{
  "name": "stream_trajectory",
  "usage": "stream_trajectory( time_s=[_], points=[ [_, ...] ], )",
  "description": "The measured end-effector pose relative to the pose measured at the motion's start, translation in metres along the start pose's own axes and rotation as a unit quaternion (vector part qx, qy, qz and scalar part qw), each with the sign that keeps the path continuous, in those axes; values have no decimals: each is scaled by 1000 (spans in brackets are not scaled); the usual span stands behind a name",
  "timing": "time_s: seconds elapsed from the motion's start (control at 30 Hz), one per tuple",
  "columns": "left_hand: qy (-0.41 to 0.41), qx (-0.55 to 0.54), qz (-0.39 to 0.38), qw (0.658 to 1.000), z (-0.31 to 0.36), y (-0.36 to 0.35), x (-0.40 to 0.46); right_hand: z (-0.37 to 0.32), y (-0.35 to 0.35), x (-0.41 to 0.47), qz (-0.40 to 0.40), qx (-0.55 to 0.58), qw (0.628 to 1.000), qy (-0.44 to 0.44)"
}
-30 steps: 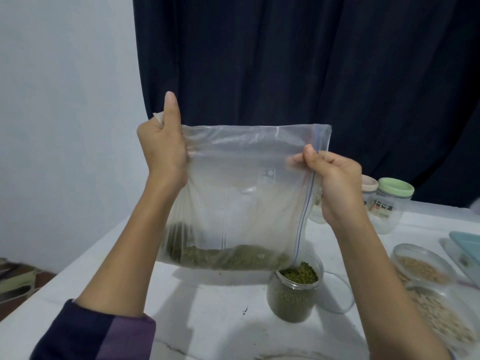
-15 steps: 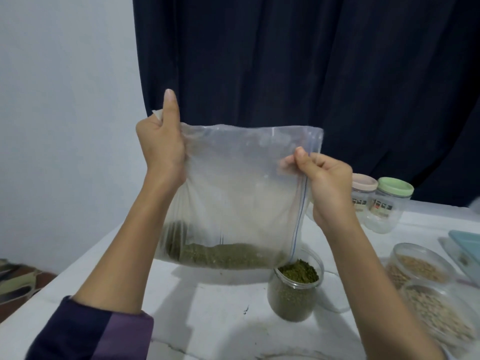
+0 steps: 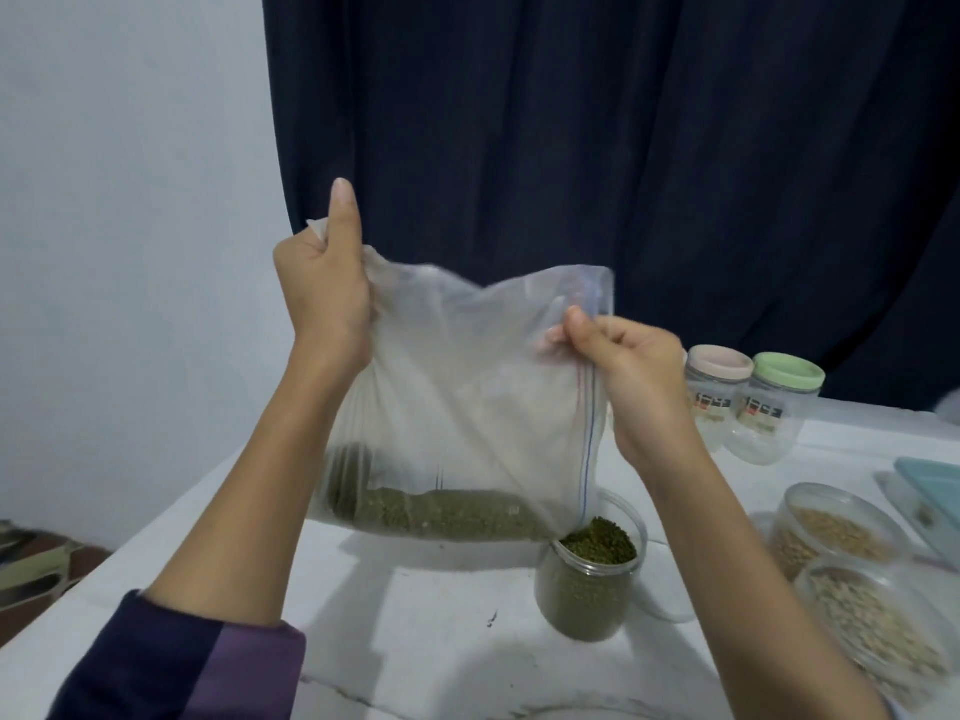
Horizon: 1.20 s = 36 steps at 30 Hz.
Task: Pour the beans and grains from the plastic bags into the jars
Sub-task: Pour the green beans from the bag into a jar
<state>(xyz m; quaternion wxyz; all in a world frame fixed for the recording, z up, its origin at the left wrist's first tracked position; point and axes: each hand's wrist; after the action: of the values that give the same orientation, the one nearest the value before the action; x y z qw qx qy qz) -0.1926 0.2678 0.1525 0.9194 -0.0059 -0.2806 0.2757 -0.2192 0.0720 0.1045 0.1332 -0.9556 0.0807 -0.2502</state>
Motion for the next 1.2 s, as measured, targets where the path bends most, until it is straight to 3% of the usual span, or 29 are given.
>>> stream_trajectory(
  time_s=[0.13,0.27,0.37,0.47,0.6,0.97,1.07,1.2],
  points=[
    [4,15,2,1000,0,0,0,-1,2,2,52,19,998,21],
    [3,7,-2,1000,-1,0,-1,1,1,-2,-1,1,1000,1],
    [7,11,-2,1000,-1,0,-1,-1,5,2,42,19,999,17],
    [0,-6,-10,1000,-1,0,-1,2,3,-2,-11,4,1000,-6],
    [1,6,-6,1000,0,0,-2,0,6,1,47,30,998,21],
    [-3,-19,-20,1000,3,-1,-3,-3,6,-1,11,27,1000,3],
    [0,-3,-16,1000,4,-1,-4,-7,10,2,46,45,998,19],
    [-6,-20,-24,1000,4,-3,-5,-5,6,-3,7,42,999,2]
  ],
)
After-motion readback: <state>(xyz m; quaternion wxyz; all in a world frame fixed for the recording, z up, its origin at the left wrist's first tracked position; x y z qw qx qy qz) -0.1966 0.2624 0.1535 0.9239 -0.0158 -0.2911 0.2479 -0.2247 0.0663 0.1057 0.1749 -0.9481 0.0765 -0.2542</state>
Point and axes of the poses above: each hand's wrist, its own x-axis towards the middle knuckle, its own y-axis out of the back of the hand, z = x × y, and after that the axes turned 11 degrees about x, right-handed
